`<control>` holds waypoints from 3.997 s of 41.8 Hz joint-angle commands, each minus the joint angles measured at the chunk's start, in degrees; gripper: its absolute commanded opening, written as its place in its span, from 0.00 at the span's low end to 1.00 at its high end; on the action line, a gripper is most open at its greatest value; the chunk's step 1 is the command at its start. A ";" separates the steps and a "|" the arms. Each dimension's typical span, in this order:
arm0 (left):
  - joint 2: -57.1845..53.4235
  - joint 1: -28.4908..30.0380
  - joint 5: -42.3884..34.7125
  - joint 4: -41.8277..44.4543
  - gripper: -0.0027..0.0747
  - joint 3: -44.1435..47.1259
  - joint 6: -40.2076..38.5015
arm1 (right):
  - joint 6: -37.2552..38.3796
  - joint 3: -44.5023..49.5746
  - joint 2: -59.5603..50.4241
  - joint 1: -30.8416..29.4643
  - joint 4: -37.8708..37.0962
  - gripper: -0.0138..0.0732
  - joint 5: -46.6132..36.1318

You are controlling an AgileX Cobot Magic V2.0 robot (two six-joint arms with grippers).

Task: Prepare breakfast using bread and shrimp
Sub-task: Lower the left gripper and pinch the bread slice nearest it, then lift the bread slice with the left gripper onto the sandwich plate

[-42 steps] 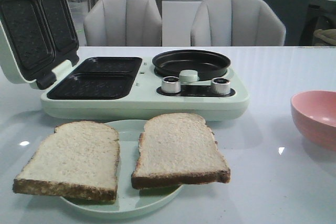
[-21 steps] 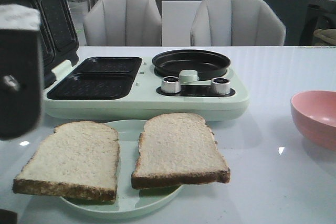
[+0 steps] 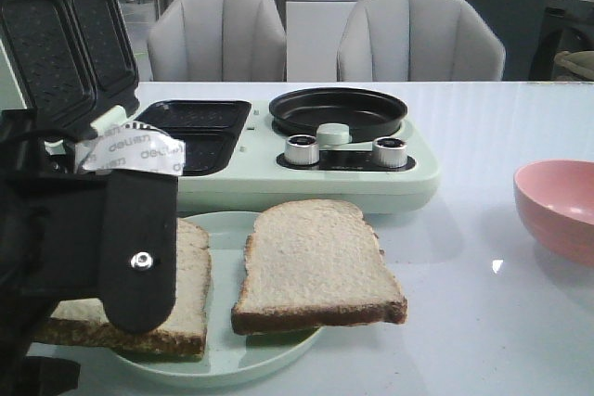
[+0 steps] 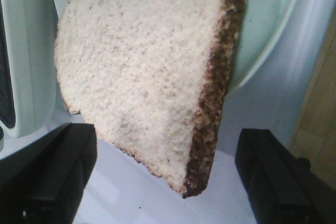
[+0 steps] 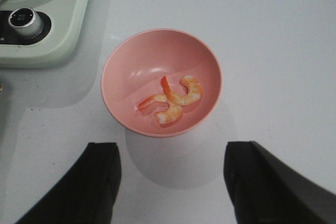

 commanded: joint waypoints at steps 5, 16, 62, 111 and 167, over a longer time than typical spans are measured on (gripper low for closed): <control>-1.24 1.82 -0.28 3.73 0.66 -1.40 -1.02 | -0.02 -1.99 0.07 -0.28 -0.14 0.77 -3.26; -0.75 3.77 -2.07 5.03 0.62 -1.40 -1.02 | -0.02 -1.99 0.07 -0.28 -0.14 0.77 -3.26; -18.71 3.51 10.08 4.89 0.17 -4.60 3.88 | -0.02 -1.99 0.07 -0.28 -0.14 0.77 -3.26; 20.26 36.24 -11.33 22.53 0.16 -48.53 5.23 | -0.02 -1.99 0.07 -0.28 -0.14 0.77 -3.26; 28.24 41.48 -18.20 22.53 0.64 -51.22 3.15 | -0.02 -1.99 0.07 -0.28 -0.14 0.77 -3.26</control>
